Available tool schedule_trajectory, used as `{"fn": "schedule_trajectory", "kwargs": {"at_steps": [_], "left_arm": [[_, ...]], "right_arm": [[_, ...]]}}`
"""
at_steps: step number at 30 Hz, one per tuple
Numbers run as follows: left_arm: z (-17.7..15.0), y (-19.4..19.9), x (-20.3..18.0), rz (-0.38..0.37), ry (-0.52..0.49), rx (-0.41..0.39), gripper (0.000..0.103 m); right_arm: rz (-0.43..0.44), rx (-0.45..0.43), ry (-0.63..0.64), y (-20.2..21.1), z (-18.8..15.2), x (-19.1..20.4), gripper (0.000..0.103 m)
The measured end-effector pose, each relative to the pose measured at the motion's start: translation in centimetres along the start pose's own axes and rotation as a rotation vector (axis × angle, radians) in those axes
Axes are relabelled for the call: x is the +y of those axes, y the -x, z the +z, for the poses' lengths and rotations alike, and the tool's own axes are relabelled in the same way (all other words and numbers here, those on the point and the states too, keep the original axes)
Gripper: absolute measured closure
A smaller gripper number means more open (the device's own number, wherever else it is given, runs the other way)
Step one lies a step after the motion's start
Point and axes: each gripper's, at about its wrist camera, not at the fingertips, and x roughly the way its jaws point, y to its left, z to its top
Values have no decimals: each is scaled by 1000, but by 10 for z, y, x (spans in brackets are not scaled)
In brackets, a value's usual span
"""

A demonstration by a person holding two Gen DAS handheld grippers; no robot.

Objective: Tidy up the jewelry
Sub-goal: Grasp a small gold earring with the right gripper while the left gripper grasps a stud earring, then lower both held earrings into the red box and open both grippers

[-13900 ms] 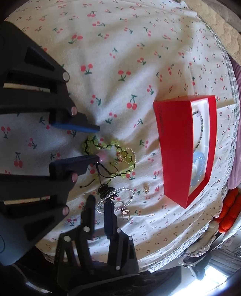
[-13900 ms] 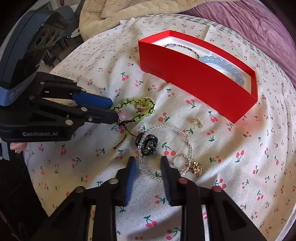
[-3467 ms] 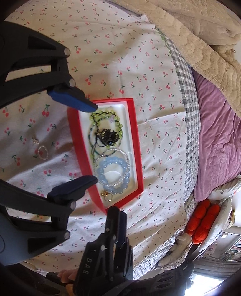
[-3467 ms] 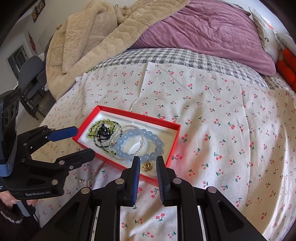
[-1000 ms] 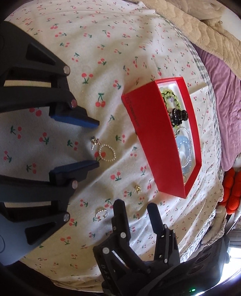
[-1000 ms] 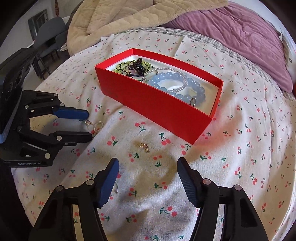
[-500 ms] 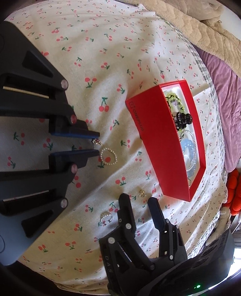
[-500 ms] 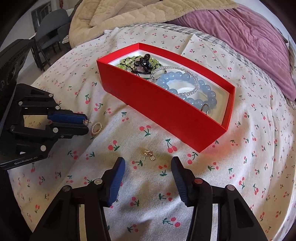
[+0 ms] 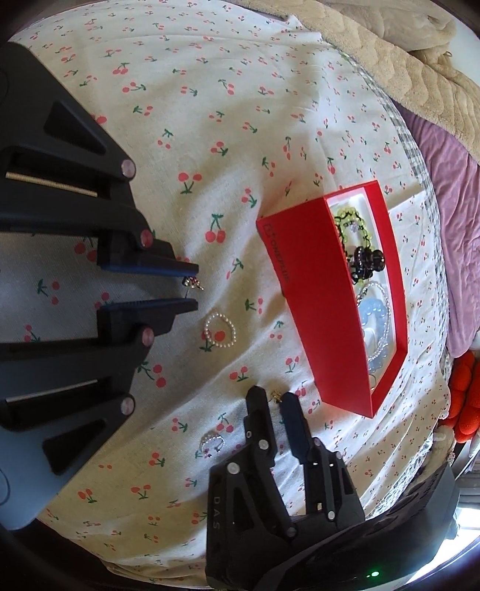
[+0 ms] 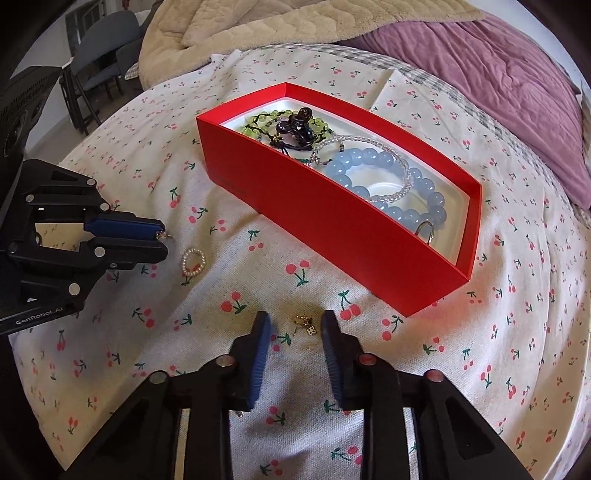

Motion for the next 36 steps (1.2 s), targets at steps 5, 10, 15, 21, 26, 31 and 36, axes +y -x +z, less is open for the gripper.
{"fn": "schedule_trajectory", "kwargs": {"at_steps": [5, 10, 15, 21, 26, 31, 36], "left_arm": [[0, 1, 3, -1, 13, 3, 90], [1, 3, 5, -2, 27, 3, 90], [3, 6, 9, 0, 56, -3, 90], [8, 11, 14, 2, 93, -7, 90], [18, 20, 18, -4, 128, -29, 90], [31, 32, 19, -7, 143, -67, 90], [45, 39, 18, -3, 150, -101, 90]], "right_arm": [[4, 6, -3, 0, 1, 0, 91], [-4, 6, -5, 1, 2, 1, 94], [-1, 10, -27, 3, 3, 0, 94], [0, 4, -54, 11, 6, -2, 94], [7, -23, -82, 25, 11, -6, 94], [14, -79, -112, 46, 17, -12, 94], [7, -125, -150, 64, 25, -23, 94]]}}
